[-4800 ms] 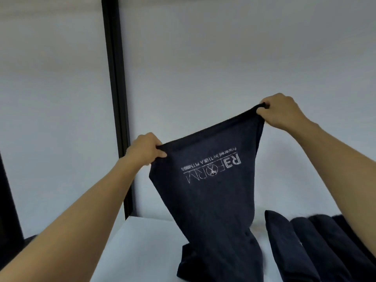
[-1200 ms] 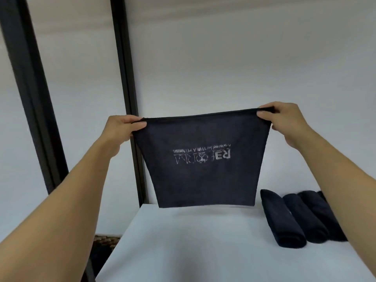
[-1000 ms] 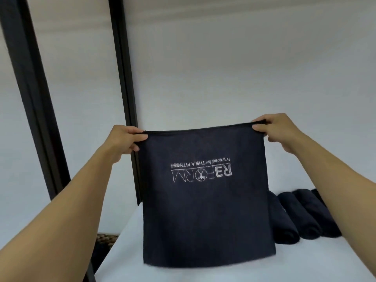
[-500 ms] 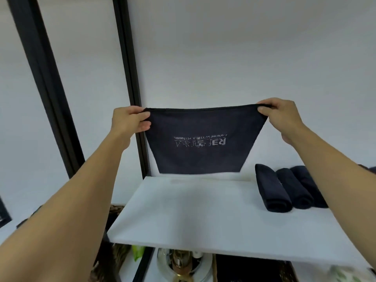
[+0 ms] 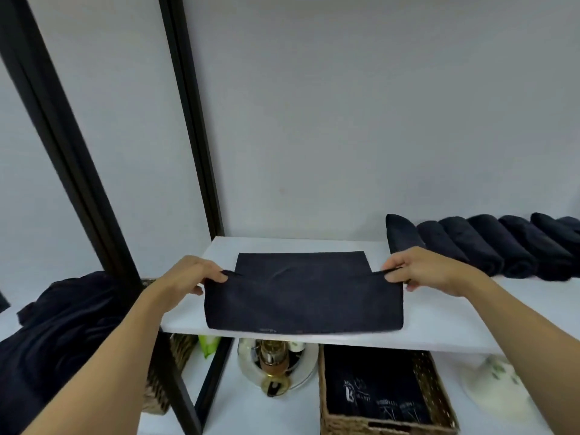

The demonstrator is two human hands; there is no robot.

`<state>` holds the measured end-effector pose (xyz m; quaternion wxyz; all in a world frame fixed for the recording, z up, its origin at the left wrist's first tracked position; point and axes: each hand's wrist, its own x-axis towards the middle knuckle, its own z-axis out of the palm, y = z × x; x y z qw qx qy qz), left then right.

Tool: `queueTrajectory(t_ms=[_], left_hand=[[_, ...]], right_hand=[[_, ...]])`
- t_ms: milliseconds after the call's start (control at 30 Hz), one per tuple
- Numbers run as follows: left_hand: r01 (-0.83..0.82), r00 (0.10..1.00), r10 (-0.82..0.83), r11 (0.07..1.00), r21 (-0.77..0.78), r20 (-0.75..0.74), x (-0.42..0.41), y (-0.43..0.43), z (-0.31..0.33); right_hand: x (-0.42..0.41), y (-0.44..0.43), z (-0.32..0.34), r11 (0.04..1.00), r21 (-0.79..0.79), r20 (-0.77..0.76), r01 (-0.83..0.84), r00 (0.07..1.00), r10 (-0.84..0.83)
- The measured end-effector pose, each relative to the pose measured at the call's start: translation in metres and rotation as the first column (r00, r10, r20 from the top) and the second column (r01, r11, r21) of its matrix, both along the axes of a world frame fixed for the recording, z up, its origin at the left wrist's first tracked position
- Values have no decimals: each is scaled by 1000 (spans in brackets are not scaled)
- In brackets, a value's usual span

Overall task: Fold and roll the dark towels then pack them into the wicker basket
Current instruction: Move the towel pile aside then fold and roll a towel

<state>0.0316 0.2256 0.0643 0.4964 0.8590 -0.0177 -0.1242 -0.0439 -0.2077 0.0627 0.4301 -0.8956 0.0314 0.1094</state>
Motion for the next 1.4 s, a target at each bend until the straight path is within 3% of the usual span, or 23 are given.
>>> queueTrajectory(t_ms=[133, 233, 400, 533, 633, 667, 700, 767, 833, 900, 1100, 1167, 1233, 1300, 1333, 1400], left_hand=[[-132, 983, 135, 991, -31, 122, 53, -24, -5], [-176, 971, 168, 984, 28, 172, 101, -43, -19], [-205, 970, 172, 958, 198, 171, 149, -65, -60], [-214, 973, 181, 940, 265, 143, 162, -64, -73], [-222, 968, 151, 885, 410, 198, 169, -67, -71], [-258, 951, 135, 843, 473, 278, 167, -73, -69], [-284, 923, 92, 820, 498, 374, 162, -83, -68], [-166, 865, -105, 863, 477, 491, 139, -112, -73], [114, 834, -388, 816, 567, 391, 108, -135, -87], [222, 819, -529, 647, 729, 221, 87, -131, -104], [98, 841, -490, 555, 826, 229, 94, -84, -105], [118, 772, -583, 525, 843, 254, 80, -94, -96], [225, 624, -724, 527, 819, 294, 59, -106, -97], [250, 433, -779, 587, 770, 453, 43, -110, -107], [228, 388, -761, 625, 746, 519, 45, -107, -110], [145, 444, -726, 636, 758, 525, 60, -96, -105]], right_hand=[[58, 2, 1, 986, -21, 193, 163, 969, -156], [109, 1, -12, 962, -179, 269, 206, 951, -153], [166, 6, -61, 846, -503, 220, 175, 973, -71], [179, 3, -82, 782, -594, 190, 189, 977, -91], [176, 13, -72, 642, -729, 269, 238, 962, -50], [173, 24, -68, 631, -728, 342, 269, 940, -6], [169, 40, -66, 685, -679, 401, 263, 915, 46], [156, 80, -67, 813, -576, 393, 88, 901, 181], [147, 111, -81, 812, -572, 249, -114, 919, 305], [146, 113, -97, 756, -631, 123, -173, 940, 318], [166, 63, -101, 745, -667, 94, -21, 989, 112], [168, 60, -97, 785, -619, 137, 32, 988, 68], [166, 60, -89, 799, -594, 199, 91, 979, 37], [158, 57, -80, 790, -603, 220, 111, 975, 30], [153, 54, -75, 793, -599, 210, 113, 978, 19], [140, 49, -65, 844, -523, 160, 120, 986, -41]])
